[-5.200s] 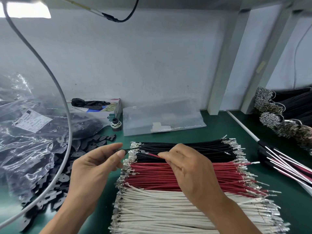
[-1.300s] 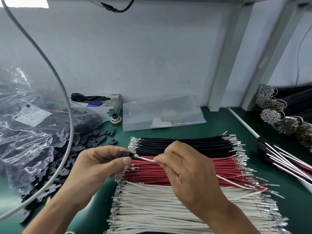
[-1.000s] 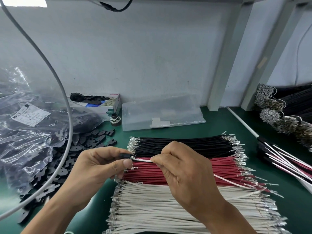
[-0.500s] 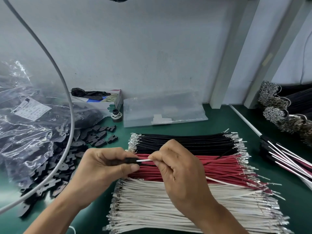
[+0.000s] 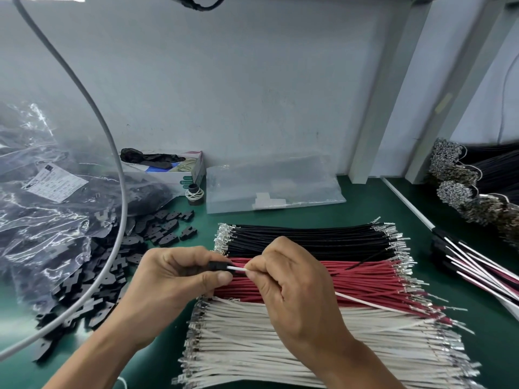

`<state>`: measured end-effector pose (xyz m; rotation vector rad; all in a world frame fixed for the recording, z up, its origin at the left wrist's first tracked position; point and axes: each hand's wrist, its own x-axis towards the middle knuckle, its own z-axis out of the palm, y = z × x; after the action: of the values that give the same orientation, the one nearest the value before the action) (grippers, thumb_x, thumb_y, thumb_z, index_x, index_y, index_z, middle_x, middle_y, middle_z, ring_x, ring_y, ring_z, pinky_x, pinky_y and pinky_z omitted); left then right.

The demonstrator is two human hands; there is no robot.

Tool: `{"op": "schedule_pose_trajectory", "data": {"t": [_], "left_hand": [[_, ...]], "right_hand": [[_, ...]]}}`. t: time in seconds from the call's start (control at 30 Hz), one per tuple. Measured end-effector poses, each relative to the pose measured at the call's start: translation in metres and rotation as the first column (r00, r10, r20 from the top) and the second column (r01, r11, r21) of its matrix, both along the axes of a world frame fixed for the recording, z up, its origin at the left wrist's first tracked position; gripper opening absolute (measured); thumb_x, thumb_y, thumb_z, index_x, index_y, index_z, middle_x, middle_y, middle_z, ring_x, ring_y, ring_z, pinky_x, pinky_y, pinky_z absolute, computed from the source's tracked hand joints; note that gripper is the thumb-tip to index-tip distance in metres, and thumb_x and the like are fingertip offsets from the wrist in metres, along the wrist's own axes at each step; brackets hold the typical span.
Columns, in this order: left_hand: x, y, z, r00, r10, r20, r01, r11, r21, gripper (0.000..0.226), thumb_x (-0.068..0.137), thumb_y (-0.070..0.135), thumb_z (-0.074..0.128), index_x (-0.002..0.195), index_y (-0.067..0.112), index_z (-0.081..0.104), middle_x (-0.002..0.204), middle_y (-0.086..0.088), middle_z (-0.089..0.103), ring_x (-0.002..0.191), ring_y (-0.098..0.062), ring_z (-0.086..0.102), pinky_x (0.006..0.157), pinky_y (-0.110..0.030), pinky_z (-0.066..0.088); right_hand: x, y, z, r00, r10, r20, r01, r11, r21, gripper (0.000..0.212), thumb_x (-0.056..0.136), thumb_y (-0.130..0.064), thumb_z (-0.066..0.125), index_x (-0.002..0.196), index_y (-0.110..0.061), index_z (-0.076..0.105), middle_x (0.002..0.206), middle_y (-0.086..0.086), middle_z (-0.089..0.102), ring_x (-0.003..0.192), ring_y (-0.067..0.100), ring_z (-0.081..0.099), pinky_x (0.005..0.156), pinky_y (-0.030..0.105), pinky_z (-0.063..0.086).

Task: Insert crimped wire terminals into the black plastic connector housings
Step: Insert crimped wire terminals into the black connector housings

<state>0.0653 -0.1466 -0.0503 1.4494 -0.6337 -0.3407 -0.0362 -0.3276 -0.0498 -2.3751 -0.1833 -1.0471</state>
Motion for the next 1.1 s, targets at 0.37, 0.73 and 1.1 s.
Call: {"op": "schedule_pose_trajectory", "data": {"t": [0.37, 0.73, 1.1], "left_hand": [[-0.012, -0.011, 0.000, 0.992, -0.077, 0.097, 0.072, 0.996, 0.052, 0.012, 0.081, 0.012, 0.085, 0.091, 0.008, 0.082, 0.081, -0.017, 0.077, 0.072, -0.022, 0.069, 0.067, -0.026, 0.057], [-0.004, -0.003, 0.006, 0.994, -0.029, 0.101, 0.023, 0.998, 0.057, 0.019, 0.072, 0.013, 0.084, 0.090, 0.010, 0.084, 0.074, -0.015, 0.070, 0.066, -0.020, 0.062, 0.061, -0.024, 0.054], [-0.007, -0.003, 0.007, 0.975, -0.063, 0.215, 0.034, 0.990, 0.138, 0.015, 0.078, 0.009, 0.082, 0.091, 0.015, 0.085, 0.073, 0.000, 0.073, 0.064, -0.006, 0.064, 0.060, -0.014, 0.049]], "right_hand": [[0.003, 0.012, 0.011, 0.991, -0.008, 0.133, 0.028, 0.988, -0.149, 0.011, 0.097, -0.023, 0.068, 0.088, -0.016, 0.070, 0.085, -0.006, 0.058, 0.074, 0.012, 0.055, 0.059, 0.029, 0.048], [-0.002, -0.015, 0.009, 0.999, -0.021, -0.042, 0.016, 0.993, -0.116, 0.012, 0.097, -0.027, 0.065, 0.090, -0.023, 0.073, 0.084, -0.013, 0.059, 0.074, 0.007, 0.057, 0.059, 0.030, 0.048], [0.002, -0.001, 0.000, 1.000, -0.019, -0.011, 0.017, 0.988, -0.156, 0.017, 0.100, -0.026, 0.058, 0.087, -0.018, 0.066, 0.086, -0.007, 0.054, 0.072, 0.011, 0.051, 0.061, 0.030, 0.046]]}}
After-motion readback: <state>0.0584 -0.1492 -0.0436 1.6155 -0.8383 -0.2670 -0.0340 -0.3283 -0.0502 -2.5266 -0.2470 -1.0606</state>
